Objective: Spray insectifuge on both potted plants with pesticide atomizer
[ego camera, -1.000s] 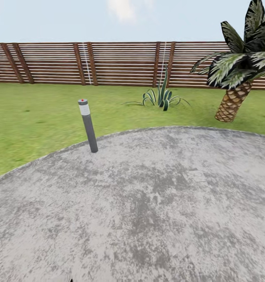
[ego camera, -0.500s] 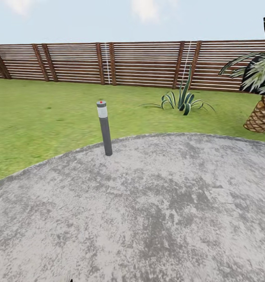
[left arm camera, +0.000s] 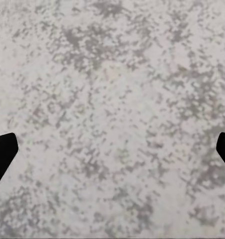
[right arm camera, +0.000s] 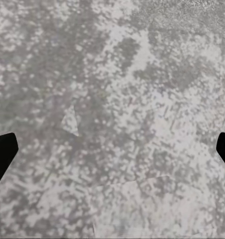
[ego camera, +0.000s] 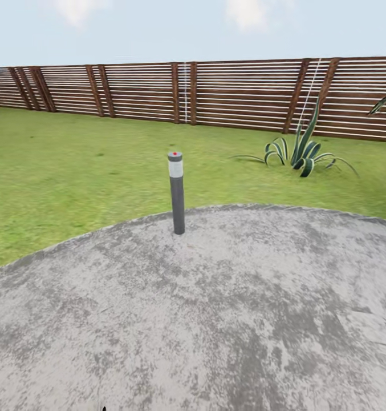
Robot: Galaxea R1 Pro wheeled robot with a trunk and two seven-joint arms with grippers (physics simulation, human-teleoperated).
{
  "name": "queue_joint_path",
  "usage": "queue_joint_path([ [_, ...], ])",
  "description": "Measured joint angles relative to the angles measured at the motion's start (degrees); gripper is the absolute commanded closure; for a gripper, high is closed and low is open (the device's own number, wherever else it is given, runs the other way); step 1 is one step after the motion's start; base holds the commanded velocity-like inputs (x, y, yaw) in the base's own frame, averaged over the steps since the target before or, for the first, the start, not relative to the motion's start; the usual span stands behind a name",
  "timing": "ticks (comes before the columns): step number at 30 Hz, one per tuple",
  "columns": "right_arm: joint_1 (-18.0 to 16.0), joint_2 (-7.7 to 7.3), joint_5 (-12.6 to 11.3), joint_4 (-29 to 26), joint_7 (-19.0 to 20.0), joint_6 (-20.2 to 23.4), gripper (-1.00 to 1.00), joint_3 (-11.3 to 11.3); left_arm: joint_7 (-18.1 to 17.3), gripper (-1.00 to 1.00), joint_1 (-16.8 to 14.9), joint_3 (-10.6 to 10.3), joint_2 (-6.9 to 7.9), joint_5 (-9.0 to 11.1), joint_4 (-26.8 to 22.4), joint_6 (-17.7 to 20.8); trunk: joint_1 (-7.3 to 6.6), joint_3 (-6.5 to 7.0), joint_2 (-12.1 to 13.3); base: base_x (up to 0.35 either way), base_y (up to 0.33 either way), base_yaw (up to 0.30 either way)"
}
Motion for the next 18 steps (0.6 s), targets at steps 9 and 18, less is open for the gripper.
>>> queue_joint_path([
  [9,0.0,0.0,0.0,0.0,0.01,0.0,-1.0,0.01,0.0,-1.0,0.0,0.0,0.0,0.0,0.02,0.0,0.0,0.0,0.0,0.337,0.0,0.273],
  [18,0.0,0.0,0.0,0.0,0.0,0.0,-1.0,0.02,0.0,-1.0,0.0,0.0,0.0,0.0,0.02,0.0,0.0,0.0,0.0,0.337,0.0,0.273],
])
